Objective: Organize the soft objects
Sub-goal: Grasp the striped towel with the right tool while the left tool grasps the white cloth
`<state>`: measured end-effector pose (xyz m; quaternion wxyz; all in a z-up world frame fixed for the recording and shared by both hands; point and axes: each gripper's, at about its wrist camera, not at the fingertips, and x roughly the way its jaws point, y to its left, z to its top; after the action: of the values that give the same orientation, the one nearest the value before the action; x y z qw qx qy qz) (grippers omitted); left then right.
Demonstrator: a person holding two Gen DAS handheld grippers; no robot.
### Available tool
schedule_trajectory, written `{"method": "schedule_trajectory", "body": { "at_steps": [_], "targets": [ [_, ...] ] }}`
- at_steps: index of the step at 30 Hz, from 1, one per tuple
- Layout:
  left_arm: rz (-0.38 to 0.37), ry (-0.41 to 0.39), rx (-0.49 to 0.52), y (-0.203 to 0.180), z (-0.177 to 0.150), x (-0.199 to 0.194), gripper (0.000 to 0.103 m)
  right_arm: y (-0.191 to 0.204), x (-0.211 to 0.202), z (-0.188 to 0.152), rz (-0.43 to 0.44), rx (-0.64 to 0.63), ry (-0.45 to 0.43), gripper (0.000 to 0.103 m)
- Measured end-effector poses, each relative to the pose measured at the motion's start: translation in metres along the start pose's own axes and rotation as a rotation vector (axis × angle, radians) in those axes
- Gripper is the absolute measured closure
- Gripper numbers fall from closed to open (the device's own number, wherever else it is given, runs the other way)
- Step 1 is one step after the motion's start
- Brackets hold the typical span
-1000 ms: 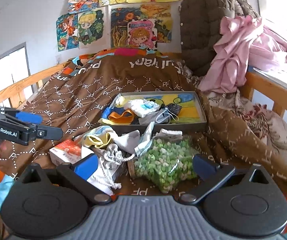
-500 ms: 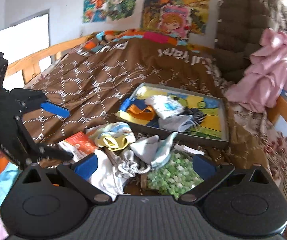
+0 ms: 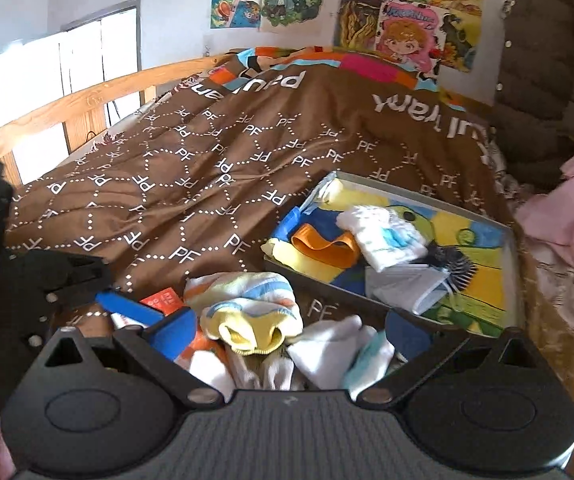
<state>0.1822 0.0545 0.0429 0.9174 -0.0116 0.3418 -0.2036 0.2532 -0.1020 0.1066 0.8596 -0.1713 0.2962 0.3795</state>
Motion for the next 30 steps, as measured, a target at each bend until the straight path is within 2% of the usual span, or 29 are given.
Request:
{"method": "schedule_trajectory", "body": {
  "at_steps": [2,5,10,14,18,21,23,27,30],
  "targets": [
    [0.019,0.005,-0.051,0.003,-0.002,0.005,0.001,-0.002,0.016,-0.001,0.02,-0.011,0.013,0.001],
    [0.027,0.054,-0.123,0.008,-0.005,0.015,0.005,-0.002,0.027,-0.004,0.036,-0.024,0.023,0.002],
    [0.013,0.092,-0.129,0.006,-0.008,0.027,0.012,0.004,0.038,-0.006,0.079,-0.026,0.075,0.009],
    [0.009,0.088,-0.155,0.006,-0.009,0.029,0.018,0.016,0.043,0.0,0.108,-0.053,0.122,0.015],
    [0.007,0.088,-0.168,0.003,-0.009,0.03,0.025,0.018,0.048,0.001,0.146,-0.019,0.121,0.02],
    [-0.01,0.098,-0.191,0.001,-0.008,0.033,0.036,0.015,0.052,-0.003,0.146,-0.002,0.116,0.024],
    [-0.019,0.109,-0.211,0.0,-0.007,0.037,0.048,0.014,0.058,-0.003,0.143,0.002,0.131,0.028],
    [-0.017,0.11,-0.263,0.0,-0.006,0.042,0.058,0.01,0.073,0.004,0.132,0.021,0.14,0.028],
    [-0.013,0.122,-0.31,0.003,-0.005,0.046,0.073,0.007,0.092,0.01,0.137,0.042,0.165,0.027]
  ]
}}
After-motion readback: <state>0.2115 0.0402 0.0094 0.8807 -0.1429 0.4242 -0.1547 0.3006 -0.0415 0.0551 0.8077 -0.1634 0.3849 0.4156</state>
